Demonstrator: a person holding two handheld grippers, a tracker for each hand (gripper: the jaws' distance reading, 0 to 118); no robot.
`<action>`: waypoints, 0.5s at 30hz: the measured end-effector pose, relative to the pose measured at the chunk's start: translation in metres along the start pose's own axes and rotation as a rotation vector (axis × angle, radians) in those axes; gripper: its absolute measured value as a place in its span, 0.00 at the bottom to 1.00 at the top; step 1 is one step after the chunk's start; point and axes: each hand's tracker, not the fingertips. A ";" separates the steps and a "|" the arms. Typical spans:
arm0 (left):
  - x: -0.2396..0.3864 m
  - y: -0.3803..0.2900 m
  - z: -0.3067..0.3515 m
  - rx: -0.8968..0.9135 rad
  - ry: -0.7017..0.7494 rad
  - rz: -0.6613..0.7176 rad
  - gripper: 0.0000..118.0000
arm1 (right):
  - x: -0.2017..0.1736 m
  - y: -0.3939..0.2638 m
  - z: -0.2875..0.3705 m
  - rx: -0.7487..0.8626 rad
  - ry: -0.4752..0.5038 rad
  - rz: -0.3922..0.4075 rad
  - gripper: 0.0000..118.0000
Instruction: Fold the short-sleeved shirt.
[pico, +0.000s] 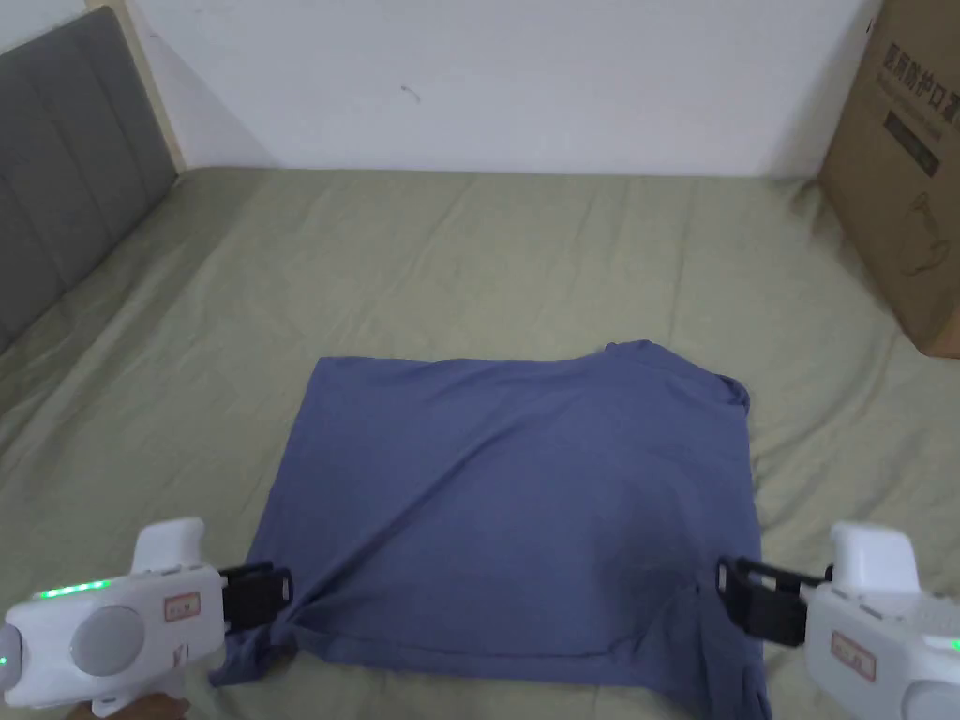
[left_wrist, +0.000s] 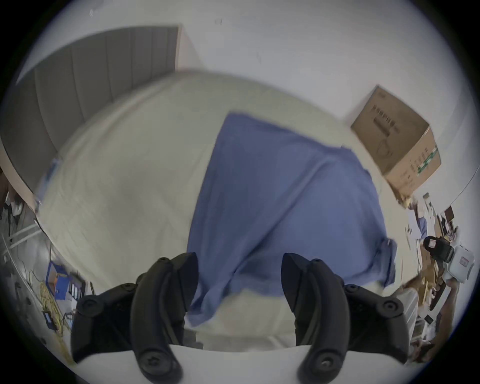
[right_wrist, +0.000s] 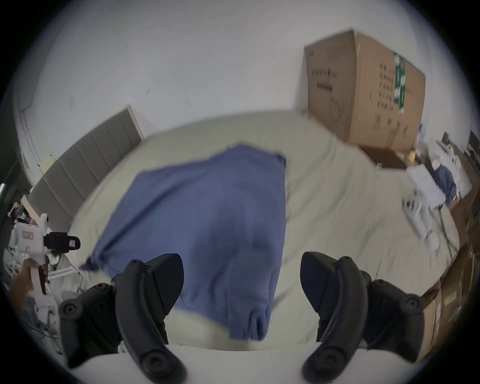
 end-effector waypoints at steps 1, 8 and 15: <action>0.008 0.009 0.011 0.057 -0.016 -0.018 0.59 | -0.002 0.010 0.006 0.046 -0.007 0.008 0.83; 0.058 0.058 0.070 0.388 -0.028 -0.167 0.63 | -0.034 0.075 0.054 0.322 -0.068 0.062 0.83; 0.083 0.068 0.089 0.616 0.045 -0.203 0.78 | -0.056 0.095 0.075 0.457 -0.140 0.081 0.80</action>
